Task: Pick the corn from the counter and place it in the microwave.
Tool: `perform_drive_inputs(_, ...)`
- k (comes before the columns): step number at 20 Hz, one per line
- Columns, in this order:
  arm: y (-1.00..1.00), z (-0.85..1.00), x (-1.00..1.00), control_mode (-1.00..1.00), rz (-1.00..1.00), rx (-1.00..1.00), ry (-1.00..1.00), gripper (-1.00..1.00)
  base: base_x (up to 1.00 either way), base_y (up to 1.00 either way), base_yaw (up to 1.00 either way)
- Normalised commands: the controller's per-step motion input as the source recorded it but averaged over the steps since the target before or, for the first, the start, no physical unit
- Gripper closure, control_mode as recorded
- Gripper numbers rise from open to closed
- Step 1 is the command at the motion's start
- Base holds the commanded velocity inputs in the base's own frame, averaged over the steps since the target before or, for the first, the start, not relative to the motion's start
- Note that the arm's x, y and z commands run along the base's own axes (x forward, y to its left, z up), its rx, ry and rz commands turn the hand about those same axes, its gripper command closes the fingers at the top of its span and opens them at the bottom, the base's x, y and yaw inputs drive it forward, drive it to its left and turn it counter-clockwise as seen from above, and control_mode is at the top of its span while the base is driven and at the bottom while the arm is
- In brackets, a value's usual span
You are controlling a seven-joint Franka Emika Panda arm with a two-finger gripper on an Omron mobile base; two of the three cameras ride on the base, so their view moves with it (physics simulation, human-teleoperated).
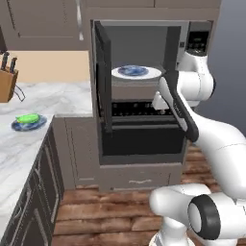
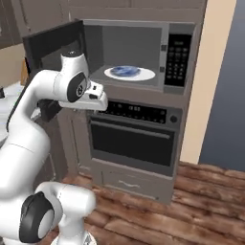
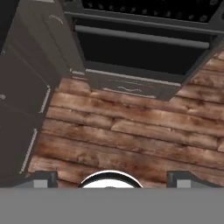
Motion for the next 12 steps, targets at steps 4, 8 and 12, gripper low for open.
perform_drive_inputs(4, 0.0, 0.0, 0.0, 1.0, 0.0, 0.0, 0.0, -1.0, -0.79, -0.16, 0.87)
perform_drive_inputs(8, 0.0, 0.0, 0.0, 1.0, 0.0, 0.0, 0.0, -1.0, -0.23, 0.09, 0.9)
perform_drive_inputs(12, 0.0, 0.0, 0.0, 1.0, 0.0, 0.0, 0.0, -1.0, 0.11, 0.41, 0.7)
